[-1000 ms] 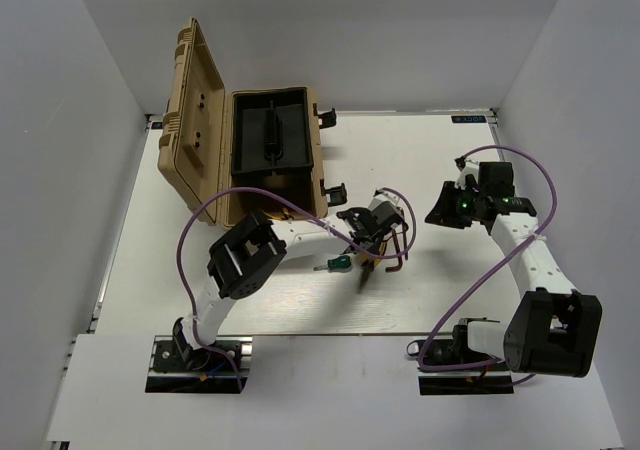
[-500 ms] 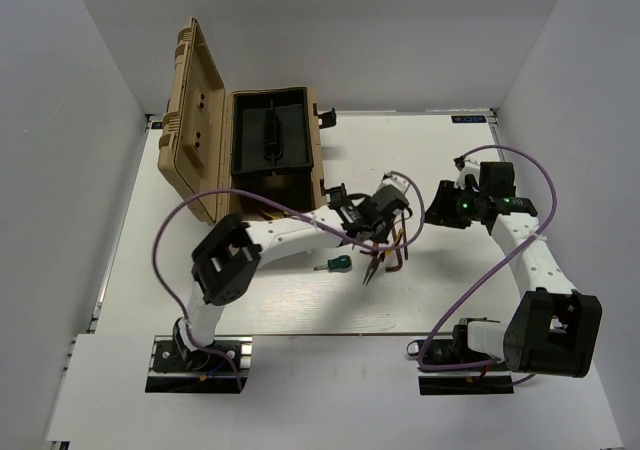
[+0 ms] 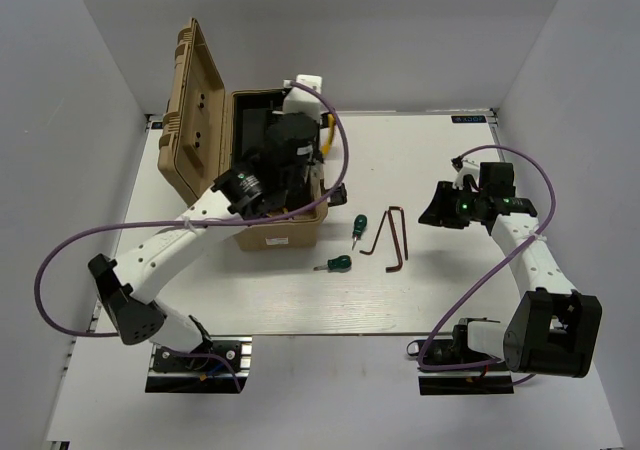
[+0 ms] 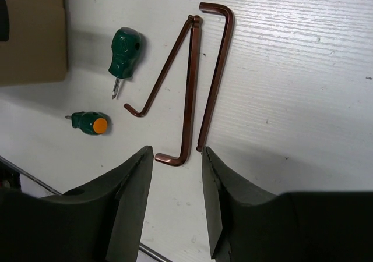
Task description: Sort the tools into containers
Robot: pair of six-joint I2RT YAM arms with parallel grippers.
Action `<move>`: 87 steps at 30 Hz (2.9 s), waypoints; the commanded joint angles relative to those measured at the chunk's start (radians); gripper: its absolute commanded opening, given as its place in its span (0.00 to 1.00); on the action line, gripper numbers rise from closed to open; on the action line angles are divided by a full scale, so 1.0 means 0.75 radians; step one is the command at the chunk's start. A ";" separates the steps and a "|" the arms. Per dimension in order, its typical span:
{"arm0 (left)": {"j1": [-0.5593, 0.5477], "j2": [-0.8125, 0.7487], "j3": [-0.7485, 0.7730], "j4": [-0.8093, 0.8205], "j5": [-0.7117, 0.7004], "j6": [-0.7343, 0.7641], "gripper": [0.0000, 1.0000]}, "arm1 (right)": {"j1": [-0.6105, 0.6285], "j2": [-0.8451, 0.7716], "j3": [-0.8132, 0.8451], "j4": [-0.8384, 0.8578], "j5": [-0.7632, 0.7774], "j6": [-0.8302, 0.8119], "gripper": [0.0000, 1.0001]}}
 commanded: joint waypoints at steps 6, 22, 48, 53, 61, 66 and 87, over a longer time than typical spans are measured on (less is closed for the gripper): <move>0.215 0.026 -0.169 0.049 -0.146 0.165 0.00 | -0.009 -0.031 -0.021 0.029 -0.072 -0.034 0.46; 0.352 0.063 -0.331 0.049 0.054 0.067 0.53 | 0.004 0.032 -0.010 0.012 -0.158 -0.087 0.54; -0.155 0.126 -0.539 -0.147 1.024 0.509 0.73 | 0.339 0.584 0.331 0.031 0.505 -0.077 0.44; -0.198 0.114 -0.576 -0.133 0.932 0.509 0.76 | 0.380 0.700 0.384 0.021 0.541 -0.055 0.44; -0.223 0.061 -0.636 -0.068 0.924 0.497 0.78 | 0.427 0.801 0.415 0.037 0.713 -0.005 0.44; -0.223 0.049 -0.648 0.006 0.969 0.470 0.78 | 0.439 0.840 0.407 0.019 0.777 0.015 0.21; -0.247 -0.348 -0.754 0.174 0.928 0.331 0.79 | 0.361 0.566 0.878 -0.210 0.266 -0.128 0.00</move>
